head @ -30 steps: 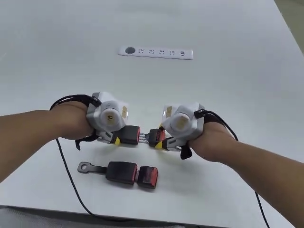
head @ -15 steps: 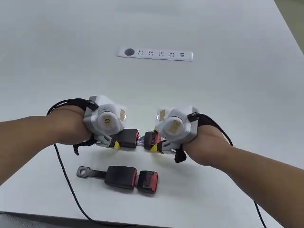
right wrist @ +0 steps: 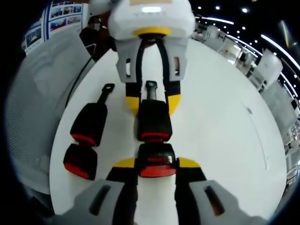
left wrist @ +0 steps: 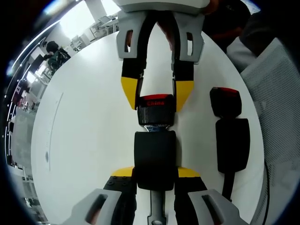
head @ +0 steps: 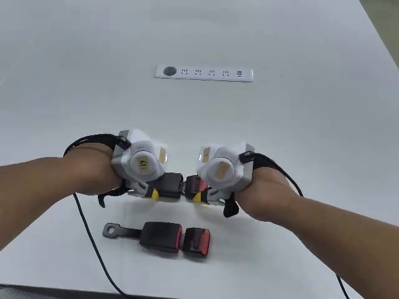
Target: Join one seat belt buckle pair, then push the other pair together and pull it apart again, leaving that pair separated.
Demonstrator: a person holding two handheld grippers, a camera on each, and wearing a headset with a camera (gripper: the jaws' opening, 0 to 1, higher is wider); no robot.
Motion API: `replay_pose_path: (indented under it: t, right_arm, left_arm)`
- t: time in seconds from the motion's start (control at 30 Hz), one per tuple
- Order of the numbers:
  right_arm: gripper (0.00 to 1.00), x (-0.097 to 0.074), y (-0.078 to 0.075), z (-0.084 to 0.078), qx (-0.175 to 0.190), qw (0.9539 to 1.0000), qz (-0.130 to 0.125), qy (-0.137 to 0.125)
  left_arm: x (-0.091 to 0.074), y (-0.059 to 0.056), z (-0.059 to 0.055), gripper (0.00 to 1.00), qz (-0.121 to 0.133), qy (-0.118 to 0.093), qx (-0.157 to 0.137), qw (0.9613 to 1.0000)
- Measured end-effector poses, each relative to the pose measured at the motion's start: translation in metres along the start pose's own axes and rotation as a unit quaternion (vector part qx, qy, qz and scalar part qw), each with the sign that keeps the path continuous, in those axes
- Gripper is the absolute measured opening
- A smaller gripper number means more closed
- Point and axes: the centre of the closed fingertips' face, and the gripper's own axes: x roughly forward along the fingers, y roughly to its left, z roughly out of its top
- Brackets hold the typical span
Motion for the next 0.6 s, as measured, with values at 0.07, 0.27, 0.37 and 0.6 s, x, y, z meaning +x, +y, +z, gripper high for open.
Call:
replay_pose_path:
  t: [0.07, 0.27, 0.37, 0.6]
  right_arm:
    - [0.27, 0.000, 0.000, 0.000, 0.001, 1.0000, -0.001, -0.001]
    - [0.28, -0.005, 0.000, -0.008, -0.001, 1.0000, -0.002, 0.006]
    - [0.29, -0.009, -0.001, -0.015, 0.000, 1.0000, -0.001, 0.005]
    - [0.30, -0.023, -0.001, -0.033, -0.005, 1.0000, 0.002, 0.005]
  left_arm:
    - [0.000, 0.000, 0.000, 0.30, 0.000, -0.001, 0.001, 1.0000]
    - [0.000, 0.000, 0.000, 0.30, -0.002, -0.002, 0.001, 1.0000]
    - [-0.001, 0.000, 0.001, 0.30, -0.002, -0.003, 0.003, 1.0000]
    - [-0.001, 0.001, 0.001, 0.31, -0.003, -0.002, 0.005, 1.0000]
